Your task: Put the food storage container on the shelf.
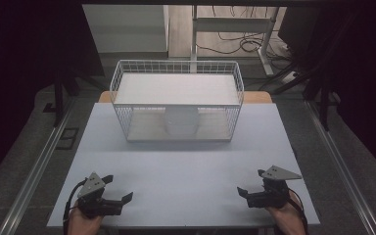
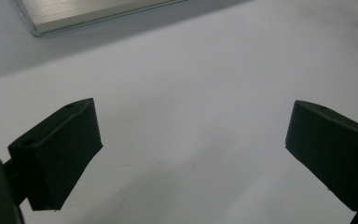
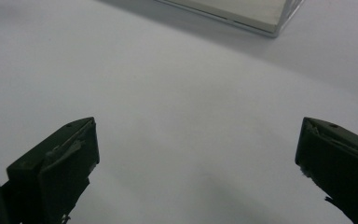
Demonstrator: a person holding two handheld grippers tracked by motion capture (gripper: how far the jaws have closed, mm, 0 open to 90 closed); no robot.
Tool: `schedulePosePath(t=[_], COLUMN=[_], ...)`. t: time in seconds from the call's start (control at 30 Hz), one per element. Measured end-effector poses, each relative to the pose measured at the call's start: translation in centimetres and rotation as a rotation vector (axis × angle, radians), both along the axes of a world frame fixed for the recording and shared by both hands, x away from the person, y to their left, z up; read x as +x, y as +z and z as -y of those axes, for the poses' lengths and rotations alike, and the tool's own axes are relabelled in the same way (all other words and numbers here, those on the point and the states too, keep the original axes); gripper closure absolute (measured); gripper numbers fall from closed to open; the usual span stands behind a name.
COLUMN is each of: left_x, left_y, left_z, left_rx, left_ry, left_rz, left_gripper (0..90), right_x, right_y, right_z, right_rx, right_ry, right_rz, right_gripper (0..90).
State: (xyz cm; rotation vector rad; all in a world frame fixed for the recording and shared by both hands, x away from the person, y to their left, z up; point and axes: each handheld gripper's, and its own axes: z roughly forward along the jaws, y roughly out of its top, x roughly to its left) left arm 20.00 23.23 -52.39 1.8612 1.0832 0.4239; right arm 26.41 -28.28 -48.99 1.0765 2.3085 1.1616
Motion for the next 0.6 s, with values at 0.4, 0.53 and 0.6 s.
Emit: schedulePosePath(t=[0.4,0.53,0.6], left_x=[-0.1,0.0,0.0], left_y=[-0.3,-0.4,-0.4], left_z=[-0.6,-0.7,-0.8], left_rx=[-0.03,-0.043,-0.048], left_ry=[0.01,0.011,0.012], left_rz=[-0.014,-0.027,-0.03], left_gripper=[2.5,2.7,2.7], right_x=[-0.6,-0.5,-0.5], right_y=[-1.0,-1.1,-1.1], right_z=[0.7,0.6,0.6], right_rx=[-0.046,-0.054,-0.06], right_ry=[-0.01,-0.007,-0.003], right_rz=[-0.047,-0.061,-0.063], right_gripper=[0.0,0.0,0.0])
